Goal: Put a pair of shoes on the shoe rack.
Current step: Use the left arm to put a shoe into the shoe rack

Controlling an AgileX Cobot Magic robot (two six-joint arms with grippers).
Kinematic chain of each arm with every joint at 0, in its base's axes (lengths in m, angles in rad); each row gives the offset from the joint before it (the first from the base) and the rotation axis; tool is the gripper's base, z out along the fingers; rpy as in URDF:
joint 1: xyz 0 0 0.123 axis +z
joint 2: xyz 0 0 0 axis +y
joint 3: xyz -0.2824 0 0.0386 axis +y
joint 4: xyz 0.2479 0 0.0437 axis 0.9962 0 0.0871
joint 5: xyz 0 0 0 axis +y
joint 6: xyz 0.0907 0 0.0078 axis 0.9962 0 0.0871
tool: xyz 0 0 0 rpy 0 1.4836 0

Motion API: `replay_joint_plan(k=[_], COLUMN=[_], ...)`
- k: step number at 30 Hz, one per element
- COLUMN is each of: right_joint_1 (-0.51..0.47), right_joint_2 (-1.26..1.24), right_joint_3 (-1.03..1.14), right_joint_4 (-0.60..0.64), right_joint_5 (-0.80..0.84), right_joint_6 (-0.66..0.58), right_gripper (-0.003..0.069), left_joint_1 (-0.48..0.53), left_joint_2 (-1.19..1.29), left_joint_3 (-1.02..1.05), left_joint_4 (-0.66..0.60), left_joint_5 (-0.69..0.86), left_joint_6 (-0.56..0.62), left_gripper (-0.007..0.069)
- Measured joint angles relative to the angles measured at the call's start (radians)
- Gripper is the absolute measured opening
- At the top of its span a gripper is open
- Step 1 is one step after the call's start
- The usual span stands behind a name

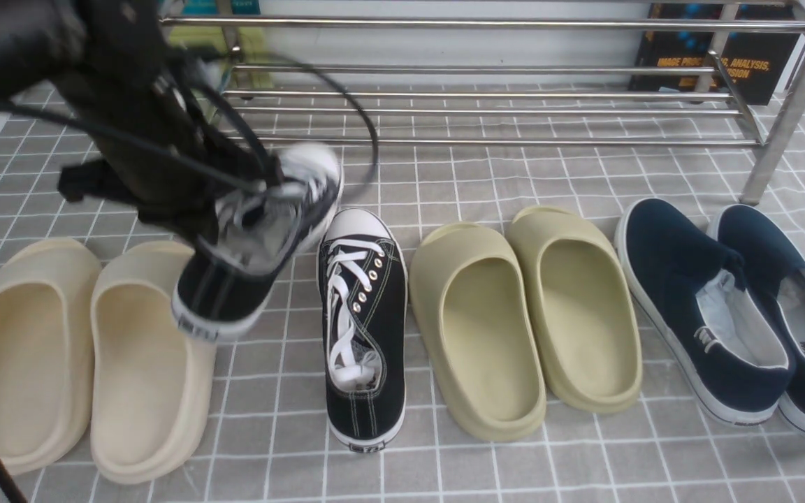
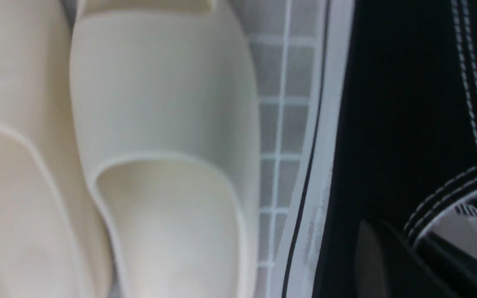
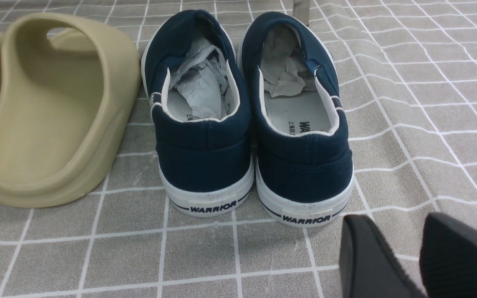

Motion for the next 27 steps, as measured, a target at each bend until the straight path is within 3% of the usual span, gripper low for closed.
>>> replay_joint_plan(k=[5, 13, 19, 27], right_joint_1=[0.000, 0.000, 0.000, 0.000], right_joint_2=[0.000, 0.000, 0.000, 0.000], right_joint_3=[0.000, 0.000, 0.000, 0.000], right_joint_4=[0.000, 0.000, 0.000, 0.000], right_joint_5=[0.000, 0.000, 0.000, 0.000], right_joint_6=[0.000, 0.000, 0.000, 0.000], right_gripper=[0.0239, 0.0239, 0.0239, 0.0239], left_joint_1=[0.065, 0.075, 0.075, 0.095], left_joint_2=[0.007, 0.126, 0.233, 0.421], left_joint_3=[-0.029, -0.044, -0.163, -0.470], left_joint_4=[-0.101, -0.121, -0.123, -0.147], left_joint_5=[-0.066, -0.245, -0.231, -0.196], left_joint_6=[0.050, 0.062, 0.067, 0.067], left_gripper=[-0.0013, -0.0013, -0.0013, -0.0013])
